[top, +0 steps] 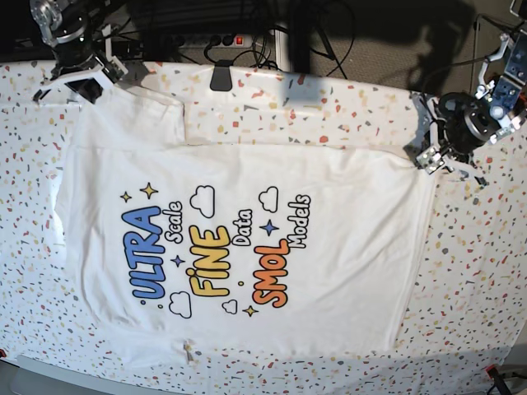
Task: Fold the T-shirt properly
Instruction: 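Lift the shoulder edge and pull it toward the hem with both grippers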
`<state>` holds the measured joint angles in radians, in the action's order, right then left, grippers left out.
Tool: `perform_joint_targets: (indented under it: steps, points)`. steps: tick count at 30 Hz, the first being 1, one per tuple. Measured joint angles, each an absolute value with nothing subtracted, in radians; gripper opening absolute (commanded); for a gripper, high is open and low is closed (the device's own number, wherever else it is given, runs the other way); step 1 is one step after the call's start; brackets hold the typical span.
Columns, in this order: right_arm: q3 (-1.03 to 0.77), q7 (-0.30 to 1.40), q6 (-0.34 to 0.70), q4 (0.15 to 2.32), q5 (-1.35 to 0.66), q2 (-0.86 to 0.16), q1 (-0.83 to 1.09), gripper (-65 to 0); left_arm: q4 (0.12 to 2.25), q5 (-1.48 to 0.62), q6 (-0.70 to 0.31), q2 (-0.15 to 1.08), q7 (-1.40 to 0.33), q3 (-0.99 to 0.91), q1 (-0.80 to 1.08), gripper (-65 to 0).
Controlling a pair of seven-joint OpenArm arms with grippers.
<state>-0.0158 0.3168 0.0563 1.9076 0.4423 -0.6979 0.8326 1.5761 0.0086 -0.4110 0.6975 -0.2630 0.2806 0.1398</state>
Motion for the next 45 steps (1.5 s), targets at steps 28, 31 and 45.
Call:
perform_joint_targets:
  steps: [28,31,45]
  points:
    - [-0.110,0.315,-0.177,1.966,0.612,-0.540,1.133,-65.0,1.813,-0.080,-0.410,0.696,-0.227,-0.041,0.579,-65.0]
    - [-0.141,0.316,-0.224,1.973,0.606,-0.540,1.106,-65.0,1.821,-0.076,-0.387,0.694,-0.219,-0.040,0.559,-65.0]
    - [-0.170,0.262,-0.076,1.842,0.198,-0.535,0.676,-65.0,1.736,-0.075,-0.299,0.577,-0.220,-0.039,0.382,-65.0]
